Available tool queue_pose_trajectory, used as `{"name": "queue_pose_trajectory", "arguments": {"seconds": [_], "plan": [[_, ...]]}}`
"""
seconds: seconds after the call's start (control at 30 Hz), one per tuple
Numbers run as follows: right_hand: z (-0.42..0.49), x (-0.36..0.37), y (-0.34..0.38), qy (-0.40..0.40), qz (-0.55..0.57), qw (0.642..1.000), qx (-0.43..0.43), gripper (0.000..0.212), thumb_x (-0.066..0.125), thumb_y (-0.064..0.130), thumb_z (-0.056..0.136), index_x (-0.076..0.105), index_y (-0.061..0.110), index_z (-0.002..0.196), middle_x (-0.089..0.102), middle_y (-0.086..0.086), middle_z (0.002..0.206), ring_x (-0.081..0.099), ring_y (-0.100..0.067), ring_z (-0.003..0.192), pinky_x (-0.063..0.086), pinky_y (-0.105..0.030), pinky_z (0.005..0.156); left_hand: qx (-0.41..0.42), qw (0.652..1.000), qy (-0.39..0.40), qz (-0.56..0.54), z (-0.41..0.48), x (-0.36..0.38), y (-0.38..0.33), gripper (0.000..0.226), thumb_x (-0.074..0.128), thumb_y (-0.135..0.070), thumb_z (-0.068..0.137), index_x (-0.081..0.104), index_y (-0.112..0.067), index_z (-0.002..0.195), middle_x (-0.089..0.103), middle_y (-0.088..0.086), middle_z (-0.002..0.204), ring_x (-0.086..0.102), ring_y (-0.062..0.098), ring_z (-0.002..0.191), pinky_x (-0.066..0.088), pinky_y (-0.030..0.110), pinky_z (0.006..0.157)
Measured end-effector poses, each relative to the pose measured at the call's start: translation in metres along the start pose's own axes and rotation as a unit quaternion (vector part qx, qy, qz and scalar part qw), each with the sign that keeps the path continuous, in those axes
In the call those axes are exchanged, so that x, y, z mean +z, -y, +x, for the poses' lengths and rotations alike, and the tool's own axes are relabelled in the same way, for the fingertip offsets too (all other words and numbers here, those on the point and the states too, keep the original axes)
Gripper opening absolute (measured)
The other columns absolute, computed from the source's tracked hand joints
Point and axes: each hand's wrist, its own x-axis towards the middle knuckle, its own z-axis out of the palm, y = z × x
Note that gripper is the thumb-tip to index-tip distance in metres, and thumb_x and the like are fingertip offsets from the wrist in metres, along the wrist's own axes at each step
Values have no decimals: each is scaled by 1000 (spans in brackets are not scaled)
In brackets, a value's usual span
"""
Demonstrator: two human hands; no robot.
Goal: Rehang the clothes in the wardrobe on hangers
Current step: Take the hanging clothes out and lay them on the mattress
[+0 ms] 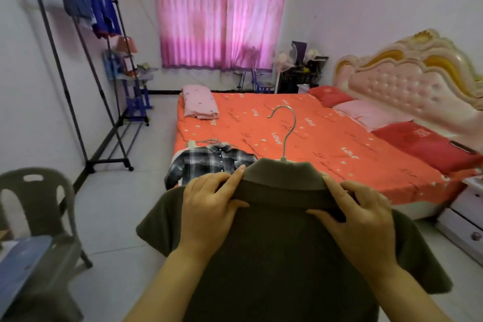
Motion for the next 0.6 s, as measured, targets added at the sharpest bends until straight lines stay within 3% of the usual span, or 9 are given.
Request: {"name": "queue_pose_trajectory", "arguments": {"seconds": [0.07, 0.23, 0.4, 0.6], "plan": [[18, 45, -3, 4, 5, 1000, -8, 58, 70, 42, 71, 65, 7, 117, 64, -16, 93, 51, -24, 87, 41, -38, 77, -7, 1000, -3, 4, 16, 26, 33, 53, 78, -17, 70, 62, -8, 119, 68, 9, 92, 64, 29, 83, 49, 46, 79], [73, 146, -7, 28, 16, 999, -22, 58, 75, 42, 72, 65, 4, 115, 65, -18, 90, 61, -34, 76, 52, -44, 68, -28, 999, 3, 19, 67, 76, 114, 52, 71, -20, 68, 64, -9, 118, 67, 9, 90, 64, 29, 81, 48, 45, 78], [118, 228, -10, 42, 29, 999, -19, 58, 70, 35, 66, 65, 4, 114, 65, -18, 90, 62, -35, 77, 52, -45, 69, -29, 999, 5, 30, 114, 117, 179, 60, 85, -12, 62, 64, -9, 118, 67, 10, 90, 64, 30, 81, 48, 43, 79], [157, 310, -25, 44, 39, 998, -30, 55, 61, 46, 77, 67, 5, 112, 65, -17, 87, 62, -33, 75, 51, -43, 69, -37, 998, -4, 43, 154, 170, 234, 56, 84, -14, 63, 66, -9, 116, 68, 9, 90, 64, 29, 81, 49, 43, 78]]}}
